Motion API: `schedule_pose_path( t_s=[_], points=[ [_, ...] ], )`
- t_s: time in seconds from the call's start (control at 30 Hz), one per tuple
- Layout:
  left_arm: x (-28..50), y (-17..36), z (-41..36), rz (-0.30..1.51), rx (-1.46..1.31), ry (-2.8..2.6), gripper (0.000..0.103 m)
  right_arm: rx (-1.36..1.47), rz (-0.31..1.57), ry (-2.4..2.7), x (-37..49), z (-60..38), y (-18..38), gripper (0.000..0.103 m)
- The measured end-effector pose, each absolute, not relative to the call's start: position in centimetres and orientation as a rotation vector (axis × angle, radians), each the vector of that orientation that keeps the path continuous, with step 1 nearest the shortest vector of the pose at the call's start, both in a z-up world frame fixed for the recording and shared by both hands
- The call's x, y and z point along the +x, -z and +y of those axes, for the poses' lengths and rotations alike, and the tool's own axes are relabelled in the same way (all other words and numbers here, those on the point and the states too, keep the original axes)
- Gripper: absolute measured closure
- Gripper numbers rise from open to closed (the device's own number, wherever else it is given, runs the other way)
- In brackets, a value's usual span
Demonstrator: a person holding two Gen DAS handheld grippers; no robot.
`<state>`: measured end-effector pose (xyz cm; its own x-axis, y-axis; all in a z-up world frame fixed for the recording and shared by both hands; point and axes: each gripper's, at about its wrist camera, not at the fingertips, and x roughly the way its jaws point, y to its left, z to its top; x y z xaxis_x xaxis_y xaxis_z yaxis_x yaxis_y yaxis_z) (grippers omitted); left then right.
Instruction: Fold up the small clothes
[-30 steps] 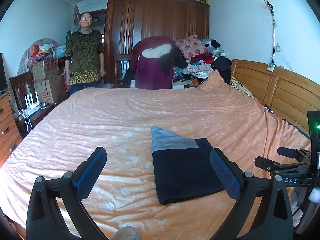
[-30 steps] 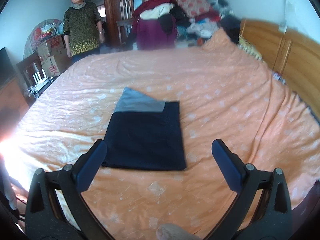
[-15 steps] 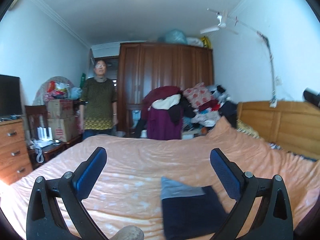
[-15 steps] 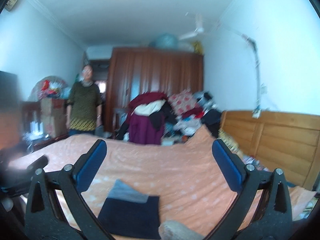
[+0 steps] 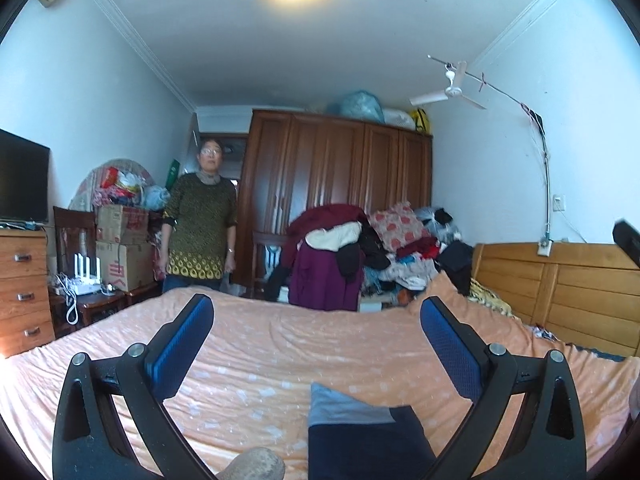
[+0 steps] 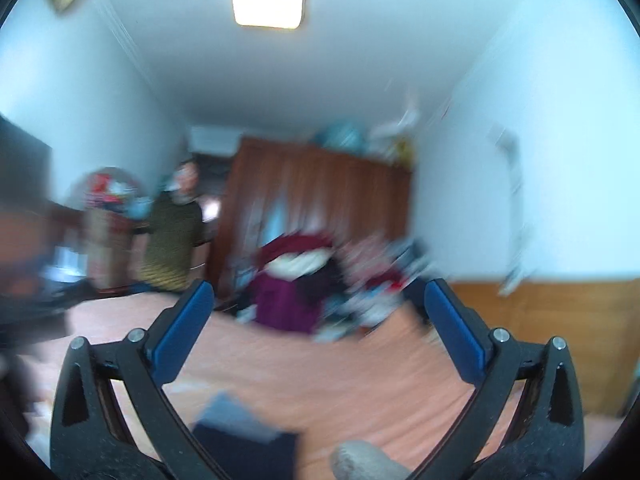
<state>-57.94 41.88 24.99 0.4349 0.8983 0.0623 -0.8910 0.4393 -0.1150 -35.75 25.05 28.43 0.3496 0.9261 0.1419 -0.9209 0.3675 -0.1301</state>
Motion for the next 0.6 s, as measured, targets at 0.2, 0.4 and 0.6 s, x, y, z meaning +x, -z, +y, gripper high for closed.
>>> schedule_pose_path(
  t_s=[0.2, 0.4, 0.6],
  points=[
    [-57.9, -25.7, 41.3, -0.140, -0.051, -1.136, 0.000, 0.003, 0.100, -1.333, -32.1, 27.4, -26.2, 0.000],
    [-55.9, -24.2, 42.8, -0.006, -0.166, -1.008, 0.000, -0.065, 0.309, -1.350, -30.3, 29.7, -23.3, 0.000],
    [-54.6, -22.8, 43.3, 0.066, -0.144, -1.036, 0.000, -0.187, 0.332, -1.249, -30.5, 29.0, -21.2, 0.000]
  ],
)
